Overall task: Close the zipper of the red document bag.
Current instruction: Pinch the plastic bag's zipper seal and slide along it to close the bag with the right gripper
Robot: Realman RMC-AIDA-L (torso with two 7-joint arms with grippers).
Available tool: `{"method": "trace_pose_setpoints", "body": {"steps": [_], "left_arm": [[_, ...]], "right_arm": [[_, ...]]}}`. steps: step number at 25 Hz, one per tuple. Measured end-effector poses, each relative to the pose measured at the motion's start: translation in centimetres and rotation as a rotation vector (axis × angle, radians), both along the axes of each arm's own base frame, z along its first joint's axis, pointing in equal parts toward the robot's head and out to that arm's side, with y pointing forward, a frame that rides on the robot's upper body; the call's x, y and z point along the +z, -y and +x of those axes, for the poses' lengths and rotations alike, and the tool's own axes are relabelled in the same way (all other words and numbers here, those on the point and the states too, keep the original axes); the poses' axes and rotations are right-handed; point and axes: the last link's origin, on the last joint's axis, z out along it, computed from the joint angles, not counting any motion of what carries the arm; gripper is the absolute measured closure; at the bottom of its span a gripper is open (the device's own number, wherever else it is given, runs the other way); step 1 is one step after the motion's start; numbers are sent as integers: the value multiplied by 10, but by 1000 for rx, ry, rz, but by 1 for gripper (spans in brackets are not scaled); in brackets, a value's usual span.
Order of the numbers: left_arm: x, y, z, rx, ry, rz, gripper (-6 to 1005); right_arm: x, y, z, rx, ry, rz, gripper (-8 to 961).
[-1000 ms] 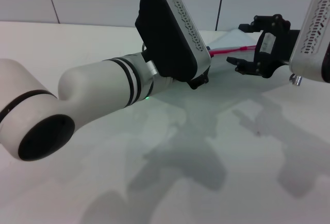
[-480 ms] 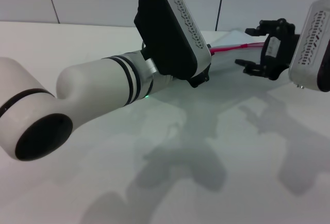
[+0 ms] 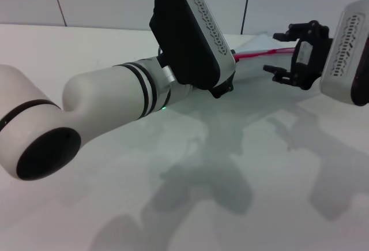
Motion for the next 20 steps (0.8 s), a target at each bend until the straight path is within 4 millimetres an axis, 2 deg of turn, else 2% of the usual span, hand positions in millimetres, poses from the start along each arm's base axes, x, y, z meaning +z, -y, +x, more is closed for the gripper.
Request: {"method": "trace_pose_setpoints", "body": {"steps": [6, 17, 20], "left_arm": [[0, 0, 0, 0, 1, 1, 888], [0, -1, -1, 3, 0, 2, 882], [0, -1, -1, 3, 1, 2, 880]], "right_arm": [[-3, 1, -5, 13, -3, -4, 361], [-4, 0, -8, 20, -10, 5, 523], [-4, 0, -8, 21, -12, 9, 530]]}}
